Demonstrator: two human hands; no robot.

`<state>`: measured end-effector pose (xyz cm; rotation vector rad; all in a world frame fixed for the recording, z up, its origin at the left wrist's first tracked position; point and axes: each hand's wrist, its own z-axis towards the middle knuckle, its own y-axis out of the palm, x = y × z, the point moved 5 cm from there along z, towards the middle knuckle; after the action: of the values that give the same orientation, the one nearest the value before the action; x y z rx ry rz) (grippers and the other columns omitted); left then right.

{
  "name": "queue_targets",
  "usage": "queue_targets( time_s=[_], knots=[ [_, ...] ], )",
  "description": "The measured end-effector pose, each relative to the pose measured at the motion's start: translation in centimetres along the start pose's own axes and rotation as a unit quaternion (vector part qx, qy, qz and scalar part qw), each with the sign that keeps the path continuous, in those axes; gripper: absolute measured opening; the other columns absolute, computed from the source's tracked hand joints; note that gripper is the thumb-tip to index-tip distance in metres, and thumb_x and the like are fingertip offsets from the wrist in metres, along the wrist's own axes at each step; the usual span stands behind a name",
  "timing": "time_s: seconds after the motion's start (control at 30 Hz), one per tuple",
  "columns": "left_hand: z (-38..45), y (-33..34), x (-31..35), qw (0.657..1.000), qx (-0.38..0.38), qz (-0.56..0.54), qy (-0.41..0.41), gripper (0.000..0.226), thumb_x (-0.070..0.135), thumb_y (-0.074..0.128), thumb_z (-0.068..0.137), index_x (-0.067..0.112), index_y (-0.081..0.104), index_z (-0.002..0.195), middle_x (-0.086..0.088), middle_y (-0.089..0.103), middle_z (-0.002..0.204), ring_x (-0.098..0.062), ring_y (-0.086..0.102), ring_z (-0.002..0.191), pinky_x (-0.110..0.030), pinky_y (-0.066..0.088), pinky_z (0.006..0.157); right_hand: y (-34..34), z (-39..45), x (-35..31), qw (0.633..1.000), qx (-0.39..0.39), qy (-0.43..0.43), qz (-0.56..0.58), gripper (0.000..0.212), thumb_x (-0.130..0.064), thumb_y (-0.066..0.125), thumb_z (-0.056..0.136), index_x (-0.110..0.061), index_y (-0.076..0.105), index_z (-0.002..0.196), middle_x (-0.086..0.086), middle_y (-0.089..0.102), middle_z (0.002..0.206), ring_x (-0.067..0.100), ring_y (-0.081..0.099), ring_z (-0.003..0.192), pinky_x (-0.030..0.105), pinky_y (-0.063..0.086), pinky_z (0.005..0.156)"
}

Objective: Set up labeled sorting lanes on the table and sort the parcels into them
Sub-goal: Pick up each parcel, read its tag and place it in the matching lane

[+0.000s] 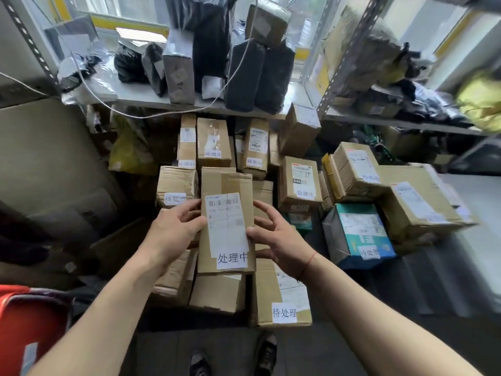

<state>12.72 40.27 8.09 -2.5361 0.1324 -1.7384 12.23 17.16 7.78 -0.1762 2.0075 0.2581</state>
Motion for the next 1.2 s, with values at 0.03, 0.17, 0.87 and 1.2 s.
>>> queue_targets(
  time_s=[0.03,0.17,0.87,1.2],
  knots=[
    [0.1,0.7,0.2,1.0,-0.004,0.003,0.002,0.041,0.018,0.067,0.102,0.044,0.065,0.133,0.01,0.076,0.121,-0.013,0.071,0.118,-0.043,0.063,0.092,-0.5,-0.1,0.2,1.0,0.006,0.003,0.006,0.07,-0.007,0.068,0.099,-0.04,0.041,0.155,0.002,0.062,0.142,0.025,0.07,0.12,0.055,0.06,0.096],
    [-0.2,3.8,1.7,0.999,-0.018,0.034,0.008,0.039,0.017,0.062,0.104,0.045,0.064,0.131,0.012,0.076,0.121,-0.01,0.071,0.114,-0.043,0.062,0.095,-3.0,-1.3,0.5,0.999,0.019,0.008,0.034,0.074,-0.002,0.065,0.097,-0.039,0.042,0.157,0.006,0.058,0.148,0.027,0.071,0.12,0.056,0.06,0.096],
    [-6.3,29.2,6.6,0.999,0.031,0.029,0.028,0.046,0.01,0.058,0.107,0.029,0.057,0.149,0.01,0.078,0.116,-0.011,0.077,0.104,-0.036,0.066,0.077,-26.1,-12.3,0.9,0.996,0.065,-0.065,0.009,0.059,-0.008,0.057,0.104,-0.035,0.046,0.155,0.002,0.068,0.137,0.019,0.07,0.12,0.046,0.062,0.095],
    [-2.9,37.3,11.1,0.996,-0.07,0.015,0.046,0.046,0.007,0.054,0.108,0.028,0.055,0.148,0.012,0.081,0.103,-0.004,0.077,0.094,-0.023,0.063,0.064,-34.0,-15.1,-2.6,0.989,0.115,-0.083,-0.039,0.068,-0.005,0.056,0.103,-0.043,0.04,0.158,-0.008,0.066,0.14,0.014,0.07,0.121,0.045,0.061,0.098]
  ],
)
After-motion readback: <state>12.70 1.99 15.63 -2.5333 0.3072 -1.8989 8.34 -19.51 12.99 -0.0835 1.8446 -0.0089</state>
